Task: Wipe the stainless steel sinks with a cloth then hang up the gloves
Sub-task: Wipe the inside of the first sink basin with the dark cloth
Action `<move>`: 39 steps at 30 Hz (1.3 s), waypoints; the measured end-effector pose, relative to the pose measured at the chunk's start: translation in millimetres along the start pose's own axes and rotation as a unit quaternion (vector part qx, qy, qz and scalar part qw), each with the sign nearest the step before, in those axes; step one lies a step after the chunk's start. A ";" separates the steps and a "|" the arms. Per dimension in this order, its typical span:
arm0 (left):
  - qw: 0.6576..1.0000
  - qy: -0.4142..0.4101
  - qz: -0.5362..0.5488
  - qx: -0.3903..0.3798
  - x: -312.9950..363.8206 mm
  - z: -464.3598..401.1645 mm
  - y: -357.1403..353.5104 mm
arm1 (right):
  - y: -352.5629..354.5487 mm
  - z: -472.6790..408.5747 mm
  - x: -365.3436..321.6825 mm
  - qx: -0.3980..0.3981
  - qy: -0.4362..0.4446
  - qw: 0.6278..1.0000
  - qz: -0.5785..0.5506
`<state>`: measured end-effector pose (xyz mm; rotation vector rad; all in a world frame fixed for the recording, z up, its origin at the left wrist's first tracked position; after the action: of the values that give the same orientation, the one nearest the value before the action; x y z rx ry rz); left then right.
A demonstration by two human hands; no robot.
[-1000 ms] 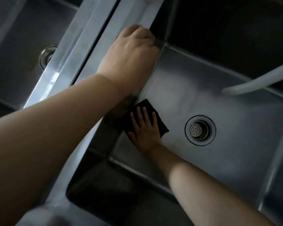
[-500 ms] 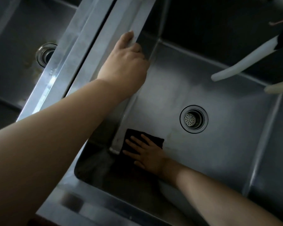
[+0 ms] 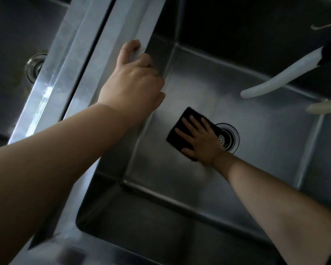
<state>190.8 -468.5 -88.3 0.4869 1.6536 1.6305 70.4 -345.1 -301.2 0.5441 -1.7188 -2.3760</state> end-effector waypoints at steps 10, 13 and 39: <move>0.999 -0.007 -0.032 -0.029 2.2 0.3 -3.6 | -7.9 -8.2 3.8 0.008 -0.175 0.984 -0.029; 0.998 -0.006 -0.051 -0.043 5.5 1.1 -4.6 | -17.9 22.8 -38.1 0.011 -0.100 0.994 -0.041; 0.959 -0.118 0.045 -0.252 131.9 38.8 -118.5 | -27.0 131.8 39.7 -0.006 -0.115 0.993 -0.022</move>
<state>161.2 -360.5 -231.1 0.4736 1.0017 1.8957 -14.1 -233.1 -298.3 0.3193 -1.7988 -2.5650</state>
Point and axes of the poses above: each hand's wrist, its own z-axis away from the middle knuckle, its own y-axis out of the back of the hand, x = y × z, the point moved 7 cm from there along -z, towards the middle knuckle, and after that the axes turned 5 degrees about -z, right-handed, at the moved point
